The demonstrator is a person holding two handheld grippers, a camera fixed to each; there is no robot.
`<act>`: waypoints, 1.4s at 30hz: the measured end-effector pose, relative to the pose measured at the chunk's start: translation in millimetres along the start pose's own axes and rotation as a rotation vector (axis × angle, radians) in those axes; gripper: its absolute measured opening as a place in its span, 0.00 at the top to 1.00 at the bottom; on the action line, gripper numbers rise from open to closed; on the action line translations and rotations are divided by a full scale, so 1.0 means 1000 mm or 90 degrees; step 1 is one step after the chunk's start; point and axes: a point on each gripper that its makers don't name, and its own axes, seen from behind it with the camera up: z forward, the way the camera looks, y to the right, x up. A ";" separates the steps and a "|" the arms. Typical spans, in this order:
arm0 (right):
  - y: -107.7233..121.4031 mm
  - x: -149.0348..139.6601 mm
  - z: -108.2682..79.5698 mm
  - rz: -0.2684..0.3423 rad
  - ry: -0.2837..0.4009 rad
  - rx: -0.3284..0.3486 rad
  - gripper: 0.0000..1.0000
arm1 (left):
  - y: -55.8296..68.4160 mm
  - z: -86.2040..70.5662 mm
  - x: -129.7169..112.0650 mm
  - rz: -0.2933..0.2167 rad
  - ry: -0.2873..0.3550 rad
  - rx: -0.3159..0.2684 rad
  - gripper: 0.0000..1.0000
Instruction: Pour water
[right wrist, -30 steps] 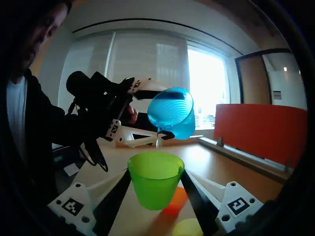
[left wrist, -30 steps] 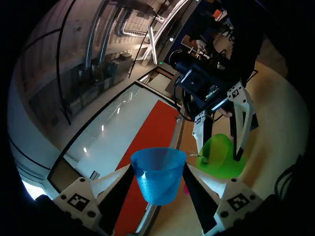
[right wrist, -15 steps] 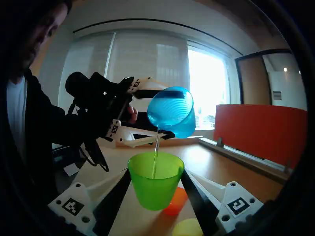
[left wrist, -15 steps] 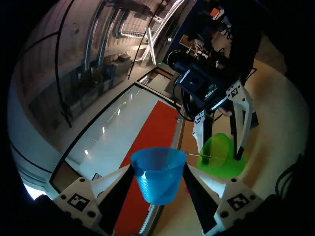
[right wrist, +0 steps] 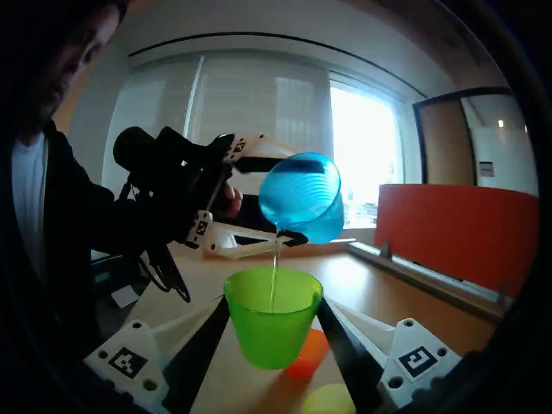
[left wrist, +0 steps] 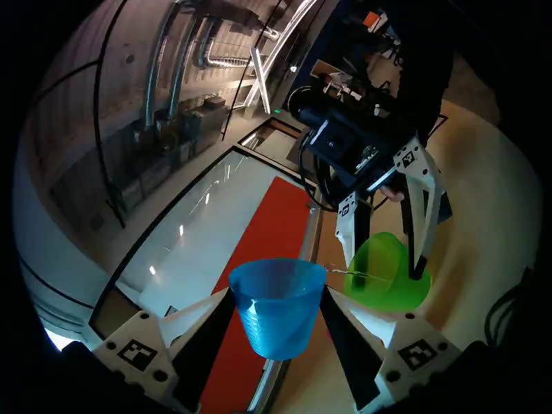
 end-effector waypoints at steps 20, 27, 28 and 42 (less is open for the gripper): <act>-0.006 -0.001 0.001 -0.002 -0.004 0.011 0.10 | -0.002 0.001 0.001 0.012 -0.001 0.004 0.16; -0.008 0.000 0.002 -0.002 -0.004 0.015 0.10 | -0.002 0.000 0.001 0.013 -0.001 0.004 0.15; -0.008 0.000 0.002 -0.002 -0.004 0.014 0.10 | -0.003 0.000 0.001 0.014 -0.002 0.004 0.15; -0.005 -0.002 0.001 -0.002 -0.003 0.008 0.10 | -0.003 0.001 0.001 0.026 -0.003 0.003 0.16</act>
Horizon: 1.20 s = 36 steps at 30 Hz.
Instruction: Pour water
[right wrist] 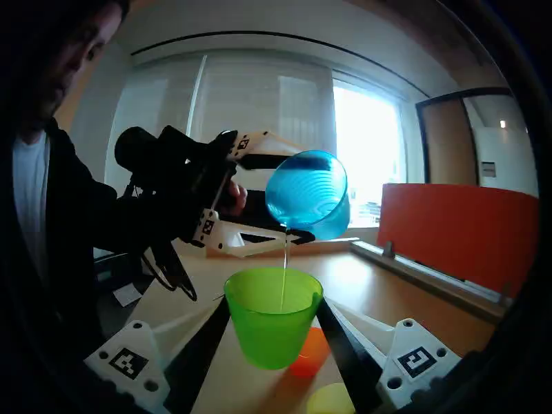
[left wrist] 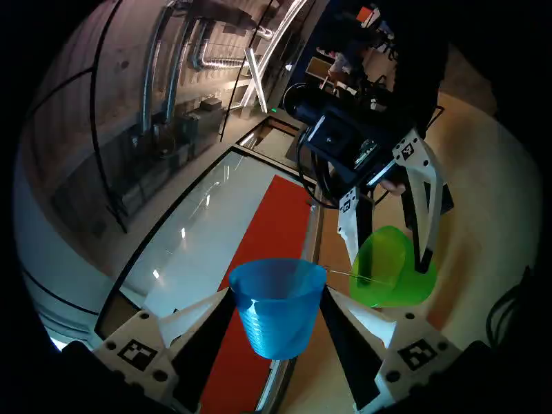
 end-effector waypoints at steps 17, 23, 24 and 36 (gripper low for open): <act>0.003 0.001 -0.002 -0.001 0.001 -0.007 0.10 | 0.002 0.002 0.002 0.018 0.001 0.000 0.15; 0.003 0.000 -0.002 -0.001 -0.001 -0.008 0.10 | 0.005 0.002 0.002 0.028 0.000 -0.005 0.16; 0.003 0.000 -0.002 -0.001 -0.001 -0.007 0.10 | 0.005 0.002 0.003 0.030 0.000 -0.005 0.16; 0.004 0.000 -0.004 -0.003 -0.001 -0.009 0.10 | 0.002 0.003 0.004 0.043 0.000 -0.004 0.16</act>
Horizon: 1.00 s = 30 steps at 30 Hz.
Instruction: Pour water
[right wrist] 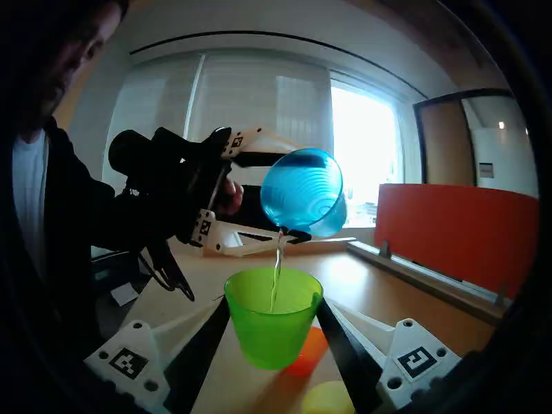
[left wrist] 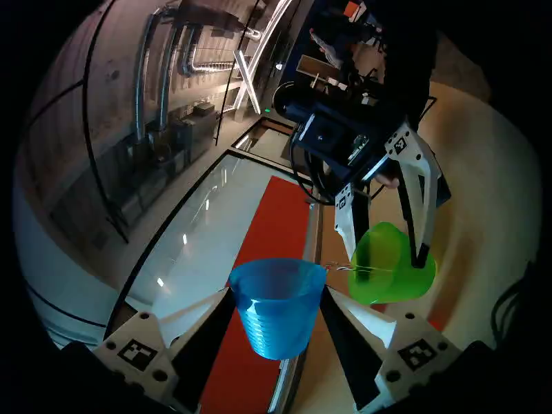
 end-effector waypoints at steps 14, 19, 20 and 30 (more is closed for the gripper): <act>-0.001 0.003 0.001 -0.003 0.002 -0.001 0.10 | -0.001 0.001 -0.001 0.016 0.000 0.001 0.16; -0.001 0.004 0.002 -0.004 0.001 -0.001 0.10 | -0.002 0.001 -0.001 0.025 -0.003 0.003 0.16; -0.001 0.004 0.002 -0.004 0.001 -0.001 0.10 | -0.002 0.001 -0.001 0.026 -0.003 0.003 0.16; -0.001 0.004 0.001 -0.007 0.002 -0.002 0.10 | -0.004 0.001 0.001 0.039 -0.002 0.005 0.16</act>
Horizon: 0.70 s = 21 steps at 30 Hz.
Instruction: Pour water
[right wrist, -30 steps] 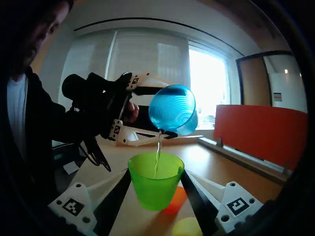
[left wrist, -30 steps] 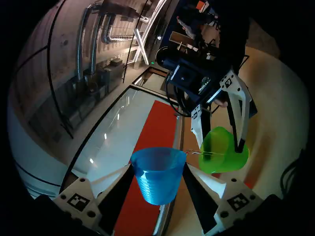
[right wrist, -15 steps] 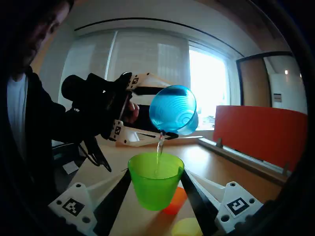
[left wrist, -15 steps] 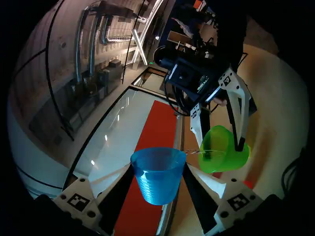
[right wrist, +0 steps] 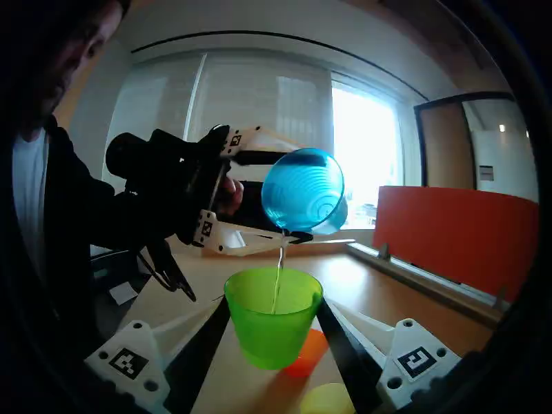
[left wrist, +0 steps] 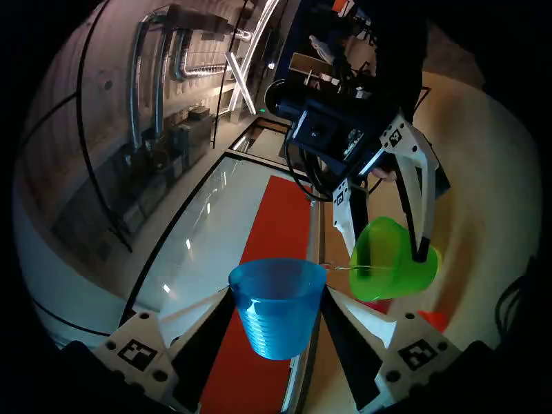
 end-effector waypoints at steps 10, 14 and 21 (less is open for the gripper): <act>0.001 0.000 -0.002 -0.001 0.001 -0.001 0.10 | -0.001 0.001 0.002 0.014 -0.001 -0.001 0.15; 0.001 0.001 -0.002 -0.002 0.002 -0.002 0.10 | 0.000 0.002 0.002 0.015 -0.002 -0.001 0.15; 0.002 0.002 -0.003 -0.001 0.006 -0.003 0.10 | 0.000 0.002 0.003 0.022 -0.002 -0.002 0.15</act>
